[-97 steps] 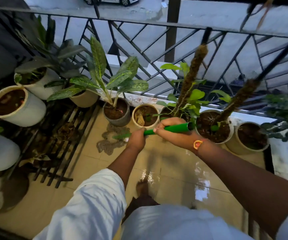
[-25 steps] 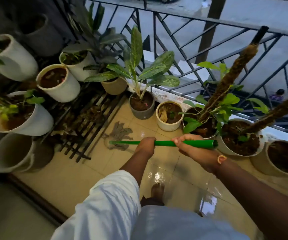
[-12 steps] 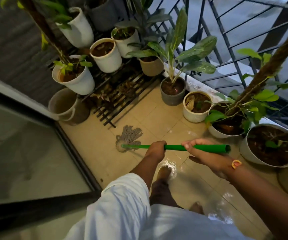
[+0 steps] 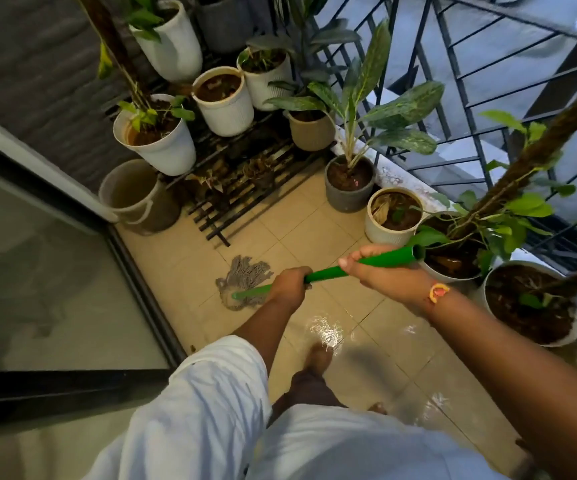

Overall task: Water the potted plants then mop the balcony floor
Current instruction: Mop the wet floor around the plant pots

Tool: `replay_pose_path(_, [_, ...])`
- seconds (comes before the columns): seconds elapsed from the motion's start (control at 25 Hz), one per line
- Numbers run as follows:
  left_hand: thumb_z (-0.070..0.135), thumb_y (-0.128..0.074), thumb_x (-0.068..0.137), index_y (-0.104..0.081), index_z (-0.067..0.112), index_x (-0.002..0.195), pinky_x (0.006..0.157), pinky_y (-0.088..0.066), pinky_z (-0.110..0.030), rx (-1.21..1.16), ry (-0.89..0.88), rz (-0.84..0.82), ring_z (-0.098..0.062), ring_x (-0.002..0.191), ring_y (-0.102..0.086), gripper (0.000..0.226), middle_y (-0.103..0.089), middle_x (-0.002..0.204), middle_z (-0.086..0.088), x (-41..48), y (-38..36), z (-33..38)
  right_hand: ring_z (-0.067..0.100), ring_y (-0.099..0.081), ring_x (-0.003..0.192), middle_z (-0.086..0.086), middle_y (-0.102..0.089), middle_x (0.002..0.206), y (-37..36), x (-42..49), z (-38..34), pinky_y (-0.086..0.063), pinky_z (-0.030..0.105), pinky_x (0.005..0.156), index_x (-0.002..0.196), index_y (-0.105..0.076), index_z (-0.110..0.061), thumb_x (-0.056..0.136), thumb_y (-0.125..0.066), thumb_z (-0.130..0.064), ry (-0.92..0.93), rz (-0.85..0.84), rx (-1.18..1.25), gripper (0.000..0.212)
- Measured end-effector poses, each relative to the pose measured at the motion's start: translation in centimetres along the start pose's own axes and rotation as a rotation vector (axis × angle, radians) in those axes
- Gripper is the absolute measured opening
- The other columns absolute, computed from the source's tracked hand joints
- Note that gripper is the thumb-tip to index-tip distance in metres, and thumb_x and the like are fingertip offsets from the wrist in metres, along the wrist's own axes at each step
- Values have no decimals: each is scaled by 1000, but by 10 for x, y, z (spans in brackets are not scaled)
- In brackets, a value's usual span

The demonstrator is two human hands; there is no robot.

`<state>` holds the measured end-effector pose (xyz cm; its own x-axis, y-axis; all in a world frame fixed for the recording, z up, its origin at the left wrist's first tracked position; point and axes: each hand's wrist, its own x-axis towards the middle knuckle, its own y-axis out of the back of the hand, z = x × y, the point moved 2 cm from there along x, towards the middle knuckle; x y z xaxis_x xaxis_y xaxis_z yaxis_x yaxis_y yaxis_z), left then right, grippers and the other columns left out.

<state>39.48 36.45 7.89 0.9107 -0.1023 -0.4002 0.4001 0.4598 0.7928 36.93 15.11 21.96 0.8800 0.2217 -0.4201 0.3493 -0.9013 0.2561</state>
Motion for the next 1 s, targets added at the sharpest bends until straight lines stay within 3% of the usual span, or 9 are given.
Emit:
replay_pose_path(0.12, [11, -69, 95, -70, 11, 109, 76, -49, -38, -73, -111, 42, -34, 94, -68, 13, -75, 98, -16, 16, 19, 27, 10, -56, 74, -4, -62, 73, 38, 7, -43, -46, 29, 70, 88, -72, -14, 89, -72, -46, 29, 44, -77, 33])
replay_pose_path(0.28, [15, -73, 93, -71, 8, 116, 81, -50, -39, -160, -202, 60, -32, 97, -68, 23, -76, 104, -16, 28, 33, 74, 5, -51, 60, -13, -55, 58, 75, 8, -81, -40, 23, 61, 76, -71, -19, 87, -75, -45, 57, 79, -174, 29])
replay_pose_path(0.44, [17, -74, 92, -71, 6, 111, 80, -52, -39, -218, -296, 36, -30, 98, -69, 23, -76, 103, -15, 30, 30, 120, 11, -60, 70, -2, -65, 73, 105, -9, -99, -50, 31, 71, 80, -71, -12, 83, -79, -45, 28, 174, -213, 35])
replay_pose_path(0.56, [17, -75, 92, -73, 6, 110, 72, -45, -33, -246, -381, -14, -26, 98, -68, 21, -76, 103, -12, 22, 22, 162, 17, -61, 72, 5, -64, 75, 130, -36, -106, -54, 41, 81, 75, -66, -11, 88, -73, -47, 26, 255, -268, 39])
replay_pose_path(0.68, [18, -75, 91, -75, 14, 118, 89, -54, -36, -333, -403, -101, -20, 108, -70, 27, -78, 110, -2, 14, 8, 195, 19, -69, 79, 4, -72, 79, 148, -60, -92, -59, 43, 82, 80, -72, -13, 77, -77, -59, 39, 469, -182, 46])
replay_pose_path(0.76, [20, -75, 91, -75, 17, 116, 93, -56, -40, -317, -439, -148, -18, 108, -70, 25, -77, 110, 2, 15, -1, 210, 22, -69, 74, 8, -71, 77, 153, -72, -79, -57, 38, 73, 82, -71, -9, 72, -78, -65, 63, 607, -109, 57])
replay_pose_path(0.88, [25, -74, 92, -75, 16, 114, 89, -57, -44, -264, -540, -197, -19, 104, -70, 23, -78, 108, -2, 28, -10, 226, 12, -68, 73, -3, -71, 77, 150, -82, -64, -49, 26, 62, 88, -73, -15, 79, -74, -62, 83, 787, -90, 47])
replay_pose_path(1.0, [24, -73, 94, -74, 16, 115, 78, -54, -39, -213, -631, -255, -20, 98, -69, 23, -76, 102, -3, 41, -14, 230, 11, -69, 83, -5, -73, 85, 136, -74, -50, -56, 34, 74, 95, -68, -22, 90, -63, -58, 67, 947, -90, 37])
